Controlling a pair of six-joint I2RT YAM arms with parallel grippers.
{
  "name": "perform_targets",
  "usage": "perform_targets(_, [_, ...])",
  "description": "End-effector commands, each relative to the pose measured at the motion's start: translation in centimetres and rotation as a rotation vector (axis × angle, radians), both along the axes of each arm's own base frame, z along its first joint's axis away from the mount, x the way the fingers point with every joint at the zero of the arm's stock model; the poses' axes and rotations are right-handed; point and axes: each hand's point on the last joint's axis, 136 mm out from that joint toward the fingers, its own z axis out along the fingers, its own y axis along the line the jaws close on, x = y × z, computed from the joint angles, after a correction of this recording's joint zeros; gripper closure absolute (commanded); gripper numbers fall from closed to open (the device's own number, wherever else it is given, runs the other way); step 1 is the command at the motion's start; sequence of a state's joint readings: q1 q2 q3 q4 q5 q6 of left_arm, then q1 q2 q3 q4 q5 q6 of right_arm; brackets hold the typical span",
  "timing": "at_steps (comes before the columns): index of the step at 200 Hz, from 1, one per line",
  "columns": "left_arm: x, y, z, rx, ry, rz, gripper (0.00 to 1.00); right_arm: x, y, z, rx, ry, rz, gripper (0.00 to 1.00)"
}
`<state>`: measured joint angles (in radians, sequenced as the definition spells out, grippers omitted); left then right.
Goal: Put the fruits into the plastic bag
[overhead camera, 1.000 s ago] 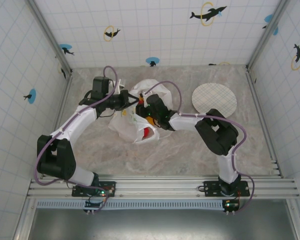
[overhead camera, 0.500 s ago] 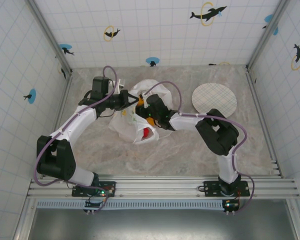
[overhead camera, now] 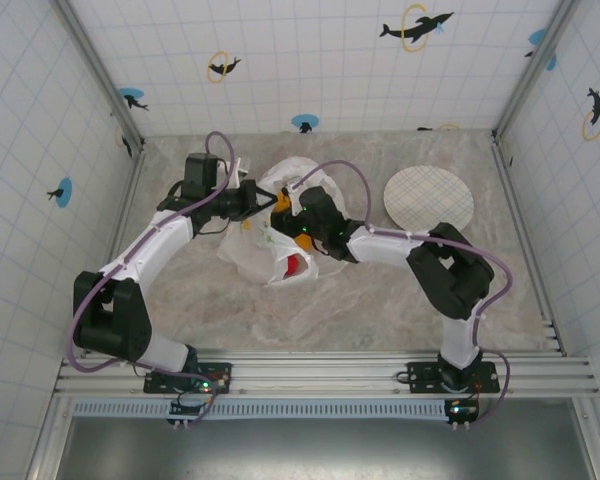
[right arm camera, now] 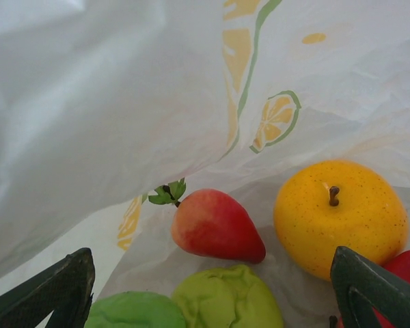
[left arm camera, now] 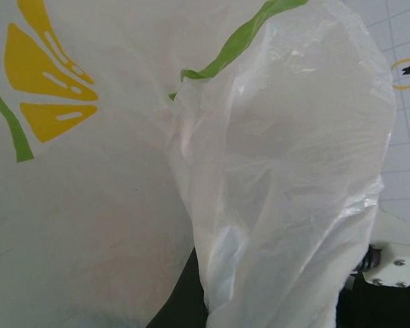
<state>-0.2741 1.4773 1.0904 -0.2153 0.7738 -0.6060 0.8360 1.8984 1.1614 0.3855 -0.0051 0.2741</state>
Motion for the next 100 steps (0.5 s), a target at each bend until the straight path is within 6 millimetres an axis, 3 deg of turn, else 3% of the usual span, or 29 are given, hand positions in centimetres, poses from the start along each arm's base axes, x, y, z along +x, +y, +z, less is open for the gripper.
perform_targets(1, [-0.2, 0.3, 0.3, -0.005, -0.012, 0.006, 1.0, -1.2, -0.5, 1.3, -0.001, -0.005, 0.049, 0.1])
perform_targets(45, [-0.1, 0.5, 0.3, 0.0, -0.017, 0.013, 1.0, -3.8, -1.3, 2.1, -0.034, 0.001, 0.145, 0.12])
perform_targets(100, [0.0, 0.8, 0.0, 0.004, -0.013, 0.023, 1.0, -7.4, -5.1, 2.8, -0.135, 0.003, 0.204, 0.12])
